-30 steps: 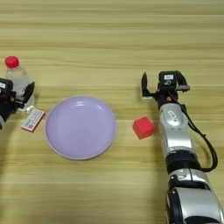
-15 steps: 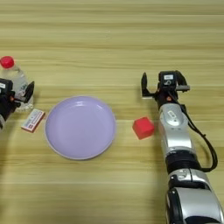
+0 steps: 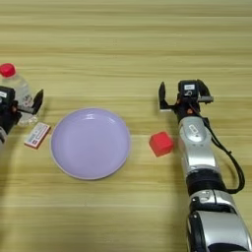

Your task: Move the objects on the table

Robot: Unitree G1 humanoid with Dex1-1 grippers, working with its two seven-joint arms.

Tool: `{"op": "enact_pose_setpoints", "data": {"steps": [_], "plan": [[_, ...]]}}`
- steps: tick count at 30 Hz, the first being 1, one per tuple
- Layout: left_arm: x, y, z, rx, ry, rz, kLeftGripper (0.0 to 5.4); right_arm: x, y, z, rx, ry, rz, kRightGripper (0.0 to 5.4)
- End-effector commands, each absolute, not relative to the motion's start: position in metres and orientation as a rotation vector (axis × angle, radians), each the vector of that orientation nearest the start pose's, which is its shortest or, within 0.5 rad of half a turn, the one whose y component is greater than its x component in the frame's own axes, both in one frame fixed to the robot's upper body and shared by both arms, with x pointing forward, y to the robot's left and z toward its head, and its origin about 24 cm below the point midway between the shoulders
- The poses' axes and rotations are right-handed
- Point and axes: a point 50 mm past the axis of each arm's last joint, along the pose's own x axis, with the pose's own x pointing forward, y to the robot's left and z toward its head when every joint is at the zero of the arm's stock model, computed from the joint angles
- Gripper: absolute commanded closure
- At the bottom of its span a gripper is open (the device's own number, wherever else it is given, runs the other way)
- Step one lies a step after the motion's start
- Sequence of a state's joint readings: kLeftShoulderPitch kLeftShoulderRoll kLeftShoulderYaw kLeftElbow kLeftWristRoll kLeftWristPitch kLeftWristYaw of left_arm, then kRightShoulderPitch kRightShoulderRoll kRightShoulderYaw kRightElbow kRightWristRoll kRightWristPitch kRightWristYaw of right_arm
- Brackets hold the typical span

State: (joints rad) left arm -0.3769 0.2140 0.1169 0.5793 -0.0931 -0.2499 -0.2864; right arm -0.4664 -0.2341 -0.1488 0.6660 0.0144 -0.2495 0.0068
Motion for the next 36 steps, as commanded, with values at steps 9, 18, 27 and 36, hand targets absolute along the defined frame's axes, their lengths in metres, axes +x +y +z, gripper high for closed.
{"op": "enact_pose_setpoints", "data": {"steps": [9,18,27,36], "plan": [[0.319,0.191,0.087,0.046,-0.298,-0.223,0.02,0.339,-0.215,0.064,-0.168,-0.078,-0.1,0.0],[0.315,0.194,0.098,0.061,-0.366,-0.215,0.02,0.339,-0.215,0.063,-0.17,-0.077,-0.098,0.0],[0.309,0.204,0.118,-0.001,-0.483,-0.193,0.02,0.339,-0.215,0.063,-0.17,-0.077,-0.098,0.0],[0.307,0.242,0.135,-0.026,-0.559,-0.011,0.02,0.339,-0.215,0.064,-0.17,-0.083,-0.103,0.0]]}}
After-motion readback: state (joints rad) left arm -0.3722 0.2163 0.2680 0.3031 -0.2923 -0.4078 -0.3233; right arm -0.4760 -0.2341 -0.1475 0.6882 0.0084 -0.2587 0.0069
